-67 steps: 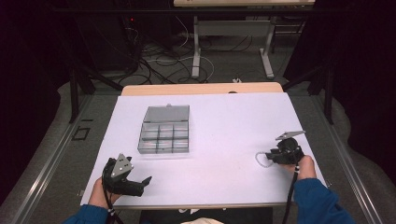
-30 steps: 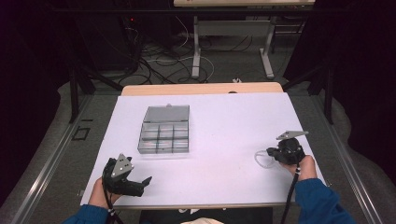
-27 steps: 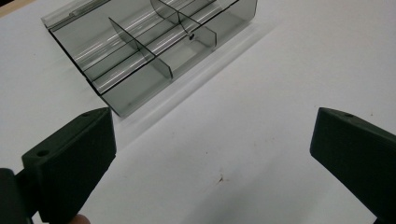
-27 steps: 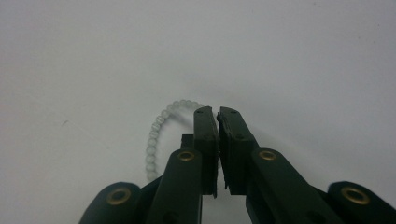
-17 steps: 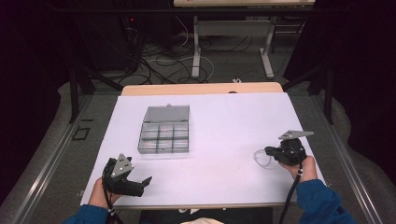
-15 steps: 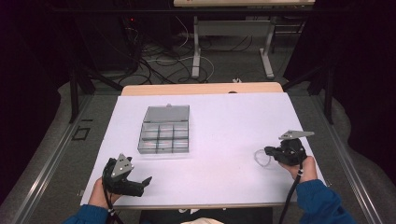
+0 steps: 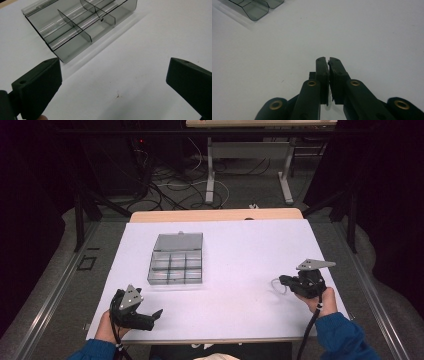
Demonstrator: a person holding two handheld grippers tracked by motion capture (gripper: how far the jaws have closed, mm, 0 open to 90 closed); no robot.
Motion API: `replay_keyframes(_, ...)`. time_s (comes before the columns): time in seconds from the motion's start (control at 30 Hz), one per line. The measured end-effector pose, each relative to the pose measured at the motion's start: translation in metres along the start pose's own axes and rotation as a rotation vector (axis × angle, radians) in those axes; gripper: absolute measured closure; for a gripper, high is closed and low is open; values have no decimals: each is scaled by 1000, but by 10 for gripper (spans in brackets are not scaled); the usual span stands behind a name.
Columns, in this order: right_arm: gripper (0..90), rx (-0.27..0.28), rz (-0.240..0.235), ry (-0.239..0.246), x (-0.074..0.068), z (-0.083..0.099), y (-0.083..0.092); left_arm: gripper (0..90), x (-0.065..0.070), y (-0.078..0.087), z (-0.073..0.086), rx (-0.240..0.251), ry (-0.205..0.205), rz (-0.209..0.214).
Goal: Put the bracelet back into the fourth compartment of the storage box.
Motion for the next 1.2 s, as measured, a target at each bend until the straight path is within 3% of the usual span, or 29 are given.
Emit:
replay_keyframes(0.6,865,13,-31,51,-24,-17,-11,5,0,0,0,-2,-1,-2)
replay_keyframes(0.83,864,-6,-57,78,-35,-22,-19,5,0,0,0,-2,-1,-2)
replay_keyframes(1.2,865,15,-73,108,-46,-32,-25,4,0,-1,0,-4,-2,-2)
Point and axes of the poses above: each handheld gripper's, and its own axes: y roughly backward along the jaws, z roughly out of its underside, x roughly to its right, the point moved 2 cm from there along -y, roughly forward along the jaws, and after that the axes turned 4 degrees about y, right-handed, at the moved point
